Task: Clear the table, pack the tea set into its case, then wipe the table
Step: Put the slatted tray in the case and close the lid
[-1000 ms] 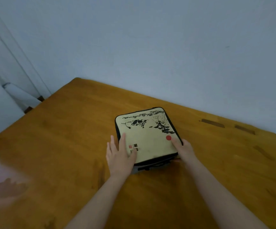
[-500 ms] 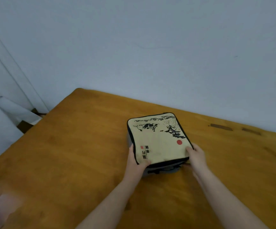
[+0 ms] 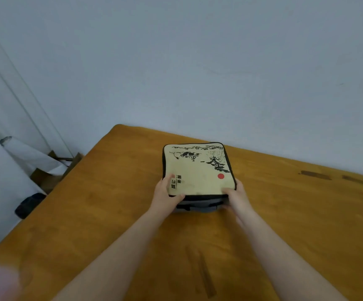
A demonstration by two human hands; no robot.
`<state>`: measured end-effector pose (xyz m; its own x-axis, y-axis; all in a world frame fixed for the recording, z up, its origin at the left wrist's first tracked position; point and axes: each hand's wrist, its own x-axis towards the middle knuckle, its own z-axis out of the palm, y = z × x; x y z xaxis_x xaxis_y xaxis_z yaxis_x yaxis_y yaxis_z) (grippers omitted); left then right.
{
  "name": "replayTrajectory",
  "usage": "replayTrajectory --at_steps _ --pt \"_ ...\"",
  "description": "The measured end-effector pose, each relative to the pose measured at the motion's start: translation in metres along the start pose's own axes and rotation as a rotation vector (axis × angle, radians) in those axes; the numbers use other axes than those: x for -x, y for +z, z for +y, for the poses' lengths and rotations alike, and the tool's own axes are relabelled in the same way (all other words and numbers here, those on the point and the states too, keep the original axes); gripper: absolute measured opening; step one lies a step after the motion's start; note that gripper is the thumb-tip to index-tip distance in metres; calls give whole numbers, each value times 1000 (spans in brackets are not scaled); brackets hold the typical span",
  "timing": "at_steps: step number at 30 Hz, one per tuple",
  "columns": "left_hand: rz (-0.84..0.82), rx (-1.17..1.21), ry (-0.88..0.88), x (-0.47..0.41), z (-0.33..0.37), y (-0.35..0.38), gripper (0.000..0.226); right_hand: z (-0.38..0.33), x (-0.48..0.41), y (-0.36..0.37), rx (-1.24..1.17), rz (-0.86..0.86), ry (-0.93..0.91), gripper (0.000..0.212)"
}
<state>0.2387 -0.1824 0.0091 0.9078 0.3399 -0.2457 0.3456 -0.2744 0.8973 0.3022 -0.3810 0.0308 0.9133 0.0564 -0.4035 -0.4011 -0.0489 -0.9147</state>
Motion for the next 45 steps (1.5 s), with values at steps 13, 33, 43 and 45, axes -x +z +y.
replayTrajectory --at_steps 13,33,43,45 --pt "251 -405 -41 -52 -56 -125 46 22 -6 146 369 -365 -86 69" --pt "436 -270 -54 -245 -57 -254 30 -38 -148 307 729 -360 -124 82" --pt "389 -209 -37 -252 -66 -256 32 -38 -144 312 1244 -246 -252 100" --pt "315 -199 -9 -243 -71 -254 41 -33 -135 311 1207 -262 -226 103"
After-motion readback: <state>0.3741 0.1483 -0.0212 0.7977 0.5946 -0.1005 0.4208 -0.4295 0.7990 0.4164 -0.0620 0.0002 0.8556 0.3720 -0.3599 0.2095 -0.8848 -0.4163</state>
